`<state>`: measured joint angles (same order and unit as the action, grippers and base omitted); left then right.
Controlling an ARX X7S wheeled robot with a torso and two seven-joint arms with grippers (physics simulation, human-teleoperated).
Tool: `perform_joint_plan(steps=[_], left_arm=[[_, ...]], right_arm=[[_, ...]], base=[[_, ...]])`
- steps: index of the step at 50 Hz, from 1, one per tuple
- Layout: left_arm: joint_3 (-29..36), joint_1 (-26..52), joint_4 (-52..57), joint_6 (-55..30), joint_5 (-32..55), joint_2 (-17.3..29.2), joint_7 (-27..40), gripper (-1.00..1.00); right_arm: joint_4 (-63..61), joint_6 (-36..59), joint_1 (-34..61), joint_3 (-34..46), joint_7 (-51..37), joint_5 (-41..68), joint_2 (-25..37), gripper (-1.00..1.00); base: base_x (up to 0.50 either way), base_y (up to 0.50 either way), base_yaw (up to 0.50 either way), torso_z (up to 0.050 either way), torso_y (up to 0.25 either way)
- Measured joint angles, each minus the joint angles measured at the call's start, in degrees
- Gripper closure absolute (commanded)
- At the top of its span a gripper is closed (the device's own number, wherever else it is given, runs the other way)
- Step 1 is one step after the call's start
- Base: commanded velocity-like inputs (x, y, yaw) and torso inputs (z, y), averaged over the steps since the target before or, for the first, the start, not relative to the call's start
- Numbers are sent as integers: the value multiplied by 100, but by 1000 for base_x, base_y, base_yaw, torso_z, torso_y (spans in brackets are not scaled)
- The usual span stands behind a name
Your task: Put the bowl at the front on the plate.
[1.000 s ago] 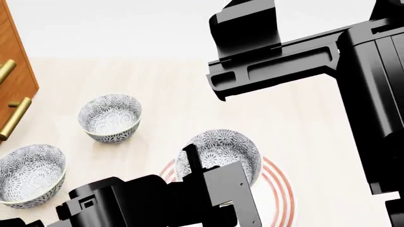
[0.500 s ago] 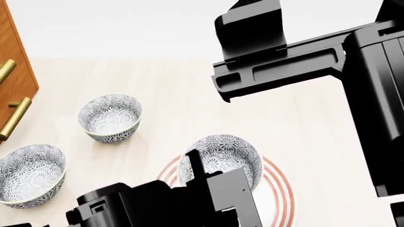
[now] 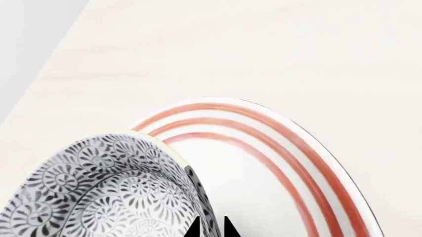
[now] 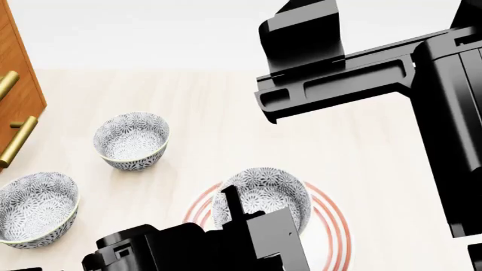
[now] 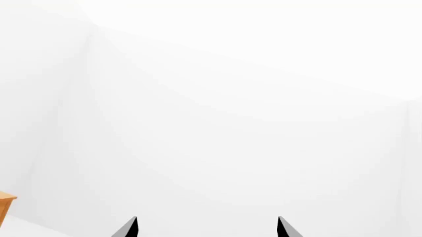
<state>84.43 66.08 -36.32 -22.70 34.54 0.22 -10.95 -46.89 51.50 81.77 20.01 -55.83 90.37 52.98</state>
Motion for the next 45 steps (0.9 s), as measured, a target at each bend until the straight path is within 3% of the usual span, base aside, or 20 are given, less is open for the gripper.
perform_joint_plan(steps=[45], left_arm=[[447,-200,-206,493,249,-13,392,100]], right_arm=[[-29,-83,-132,-1,90,-141,12,-100]], base=[[0,0,0,0,0]])
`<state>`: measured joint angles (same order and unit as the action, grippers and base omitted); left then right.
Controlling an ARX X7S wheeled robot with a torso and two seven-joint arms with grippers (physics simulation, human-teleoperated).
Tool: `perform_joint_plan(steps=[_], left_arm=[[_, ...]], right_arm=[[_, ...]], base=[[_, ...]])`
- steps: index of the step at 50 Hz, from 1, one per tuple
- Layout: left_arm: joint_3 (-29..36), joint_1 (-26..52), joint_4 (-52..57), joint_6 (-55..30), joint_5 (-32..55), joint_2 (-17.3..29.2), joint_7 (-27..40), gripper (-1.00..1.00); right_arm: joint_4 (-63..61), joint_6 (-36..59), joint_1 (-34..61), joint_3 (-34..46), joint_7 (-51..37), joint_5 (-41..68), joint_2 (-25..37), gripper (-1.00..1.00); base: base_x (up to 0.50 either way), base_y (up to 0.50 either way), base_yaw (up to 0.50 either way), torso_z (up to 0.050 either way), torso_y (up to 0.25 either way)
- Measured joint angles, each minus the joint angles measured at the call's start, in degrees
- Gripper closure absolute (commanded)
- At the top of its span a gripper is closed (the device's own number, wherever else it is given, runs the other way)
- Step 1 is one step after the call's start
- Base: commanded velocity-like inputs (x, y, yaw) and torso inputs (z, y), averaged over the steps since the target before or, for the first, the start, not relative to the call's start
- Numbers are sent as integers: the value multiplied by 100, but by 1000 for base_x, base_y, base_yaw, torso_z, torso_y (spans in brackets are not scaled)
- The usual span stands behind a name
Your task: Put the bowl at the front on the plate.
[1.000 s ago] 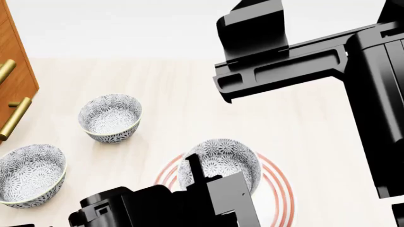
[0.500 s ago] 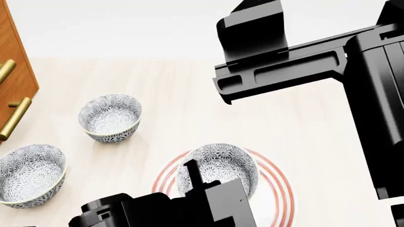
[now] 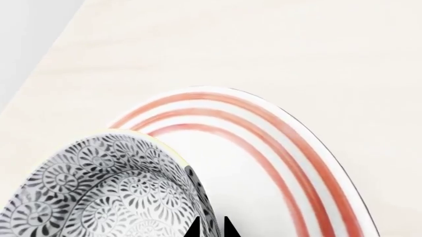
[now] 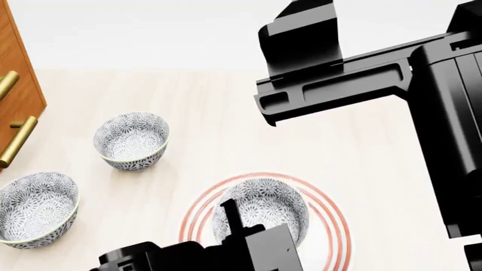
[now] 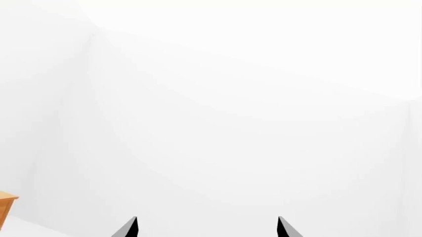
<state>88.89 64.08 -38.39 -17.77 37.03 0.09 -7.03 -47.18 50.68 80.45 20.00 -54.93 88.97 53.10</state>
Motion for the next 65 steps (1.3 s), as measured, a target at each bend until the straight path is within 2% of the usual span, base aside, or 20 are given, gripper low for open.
perform_joint_plan(steps=[31,32,50,65], left_arm=[[-36,-158,-129,248,-76,-8,172,100],[-33,-159,-134,256,-79,-8,175,-100],[-56,-107,-132,349,60,1,153,-100],[-314,0,357,305,585,162,-57,-100]], right_arm=[[-21,-27,-18,9,-18,-6,6,-100],[-23,-28,-19,9,-19,-7,6,-100],[-21,-33,12,21,-31,-9,-5,-100],[-26,-67,10,8,-33,-35,-8,-100]], base=[[1,0,0,0,0],[0,0,0,0,0],[0,0,0,0,0],[0,0,0,0,0]])
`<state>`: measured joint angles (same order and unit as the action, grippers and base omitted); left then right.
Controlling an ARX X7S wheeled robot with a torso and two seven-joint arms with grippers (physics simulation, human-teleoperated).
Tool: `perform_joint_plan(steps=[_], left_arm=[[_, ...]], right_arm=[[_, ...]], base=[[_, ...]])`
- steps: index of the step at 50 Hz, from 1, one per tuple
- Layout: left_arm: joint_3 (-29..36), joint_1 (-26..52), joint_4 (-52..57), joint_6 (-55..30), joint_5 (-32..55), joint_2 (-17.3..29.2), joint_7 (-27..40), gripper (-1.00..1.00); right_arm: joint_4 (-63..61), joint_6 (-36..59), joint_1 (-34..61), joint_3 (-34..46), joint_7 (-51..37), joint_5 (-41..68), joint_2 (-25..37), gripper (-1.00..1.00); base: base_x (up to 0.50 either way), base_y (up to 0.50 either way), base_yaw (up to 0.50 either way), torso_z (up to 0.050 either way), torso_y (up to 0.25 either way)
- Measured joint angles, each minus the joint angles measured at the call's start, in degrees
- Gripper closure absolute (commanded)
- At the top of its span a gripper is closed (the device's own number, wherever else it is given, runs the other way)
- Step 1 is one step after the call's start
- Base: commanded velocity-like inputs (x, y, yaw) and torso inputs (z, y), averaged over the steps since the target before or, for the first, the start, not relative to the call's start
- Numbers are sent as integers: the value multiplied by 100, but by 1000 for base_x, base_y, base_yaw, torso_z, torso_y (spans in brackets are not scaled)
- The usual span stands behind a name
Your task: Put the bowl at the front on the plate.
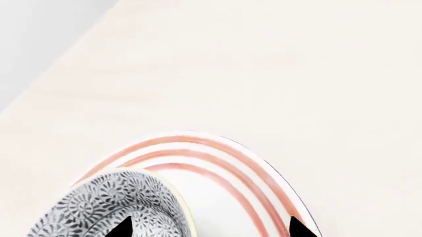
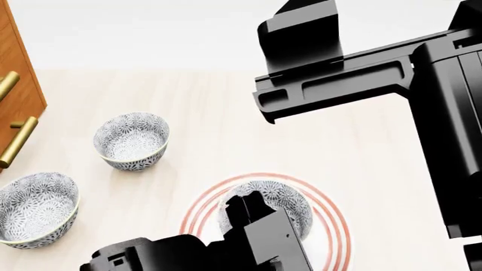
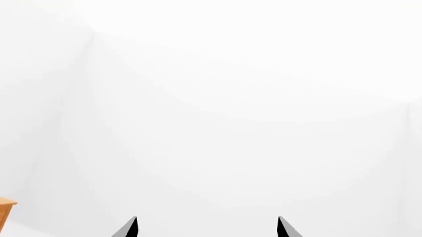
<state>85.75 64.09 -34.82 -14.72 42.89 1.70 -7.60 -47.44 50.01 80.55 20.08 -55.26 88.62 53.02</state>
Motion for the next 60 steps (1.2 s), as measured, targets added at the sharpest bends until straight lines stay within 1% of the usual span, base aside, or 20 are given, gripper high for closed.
perform_joint_plan(steps=[34,47,60], left_arm=[[-949,190,1062,133,994,799,5,-100],[-1267,167,1258,254,1306,1070,-39,-100],[-1549,101,1108,425,1528,1227,-106,-100]], right_arm=[[-123,-16,37,-5,-122,97,47,-100],[-164,-32,47,-23,-148,131,78,-100],[-178,-52,49,-42,-132,112,96,-100]], base=[[0,0,0,0,0],[0,0,0,0,0],[0,0,0,0,0]])
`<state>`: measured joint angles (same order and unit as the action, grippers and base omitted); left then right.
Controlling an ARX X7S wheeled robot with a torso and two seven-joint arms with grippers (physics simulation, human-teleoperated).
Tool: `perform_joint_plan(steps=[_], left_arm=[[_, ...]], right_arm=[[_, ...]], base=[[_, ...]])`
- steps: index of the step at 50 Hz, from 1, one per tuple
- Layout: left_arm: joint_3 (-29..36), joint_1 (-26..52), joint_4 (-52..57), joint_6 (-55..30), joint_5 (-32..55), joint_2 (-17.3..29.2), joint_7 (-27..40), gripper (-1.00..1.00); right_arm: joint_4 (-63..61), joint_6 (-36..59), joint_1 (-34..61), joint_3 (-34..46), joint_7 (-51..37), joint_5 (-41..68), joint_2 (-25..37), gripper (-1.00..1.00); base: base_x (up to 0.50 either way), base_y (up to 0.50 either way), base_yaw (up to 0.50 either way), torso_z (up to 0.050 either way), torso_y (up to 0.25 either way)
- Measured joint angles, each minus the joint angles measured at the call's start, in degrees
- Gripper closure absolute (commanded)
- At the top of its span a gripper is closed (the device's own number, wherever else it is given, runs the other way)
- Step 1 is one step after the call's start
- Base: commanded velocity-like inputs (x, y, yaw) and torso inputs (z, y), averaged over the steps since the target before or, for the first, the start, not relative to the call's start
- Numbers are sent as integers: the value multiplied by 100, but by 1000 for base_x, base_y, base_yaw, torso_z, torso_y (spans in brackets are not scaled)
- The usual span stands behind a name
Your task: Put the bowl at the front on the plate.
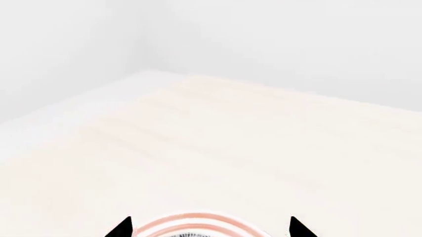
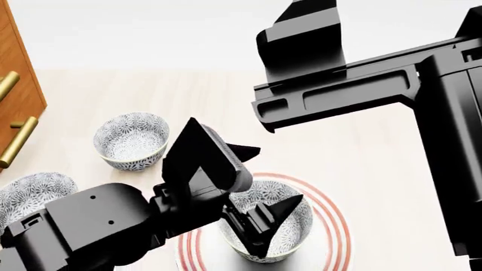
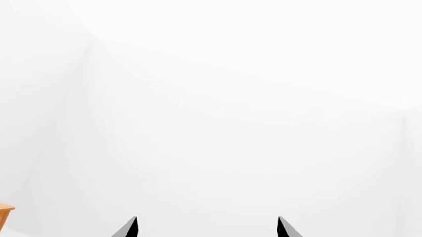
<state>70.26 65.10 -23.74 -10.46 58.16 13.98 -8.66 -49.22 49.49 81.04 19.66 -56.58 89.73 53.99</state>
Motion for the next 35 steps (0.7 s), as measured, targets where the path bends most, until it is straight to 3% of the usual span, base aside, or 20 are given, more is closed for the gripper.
perform_joint_plan(steps=[24,35], left_arm=[[-578,-162,-565,391,327,247,173,-100],[-785,-233,-618,587,324,360,601,-100]], right_arm=[[-192,-206,-411,-157,71,-187,169,-100],[-286,-301,-660,-228,42,-271,272,-100]], base=[[0,0,0,0,0],[0,0,0,0,0]])
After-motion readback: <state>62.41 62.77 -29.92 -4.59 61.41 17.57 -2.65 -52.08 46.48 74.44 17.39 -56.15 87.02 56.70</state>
